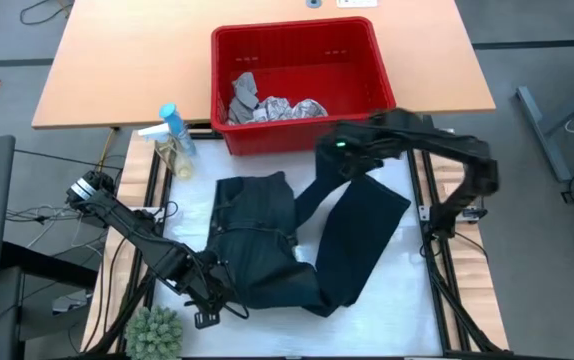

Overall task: Fold Laundry from Bin
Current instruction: Fold the blue jeans

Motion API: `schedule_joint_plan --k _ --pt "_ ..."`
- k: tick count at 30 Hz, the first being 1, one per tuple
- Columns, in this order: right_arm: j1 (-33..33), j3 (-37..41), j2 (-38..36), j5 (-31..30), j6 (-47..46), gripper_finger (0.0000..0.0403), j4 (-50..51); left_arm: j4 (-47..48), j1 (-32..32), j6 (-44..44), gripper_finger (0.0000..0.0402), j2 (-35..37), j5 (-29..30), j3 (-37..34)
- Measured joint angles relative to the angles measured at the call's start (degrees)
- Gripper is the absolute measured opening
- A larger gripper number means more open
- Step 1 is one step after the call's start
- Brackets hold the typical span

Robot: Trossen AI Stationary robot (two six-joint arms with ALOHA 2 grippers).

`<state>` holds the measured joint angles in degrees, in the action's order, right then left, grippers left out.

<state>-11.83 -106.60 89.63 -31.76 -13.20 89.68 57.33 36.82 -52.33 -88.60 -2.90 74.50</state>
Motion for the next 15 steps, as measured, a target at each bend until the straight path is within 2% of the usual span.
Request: schedule_joint_plan --k 7,15 --pt "0.87 -0.16 -9.77 -8.29 -14.81 0.0028 0.38 1.05 -0.26 0.20 0.0011 0.00 4.70 -3.94" --pt "3.50 -0.16 -17.07 -23.01 -27.56 0.0028 0.10 -11.56 -0.50 -5.12 0.0011 -0.02 2.43 -14.78"
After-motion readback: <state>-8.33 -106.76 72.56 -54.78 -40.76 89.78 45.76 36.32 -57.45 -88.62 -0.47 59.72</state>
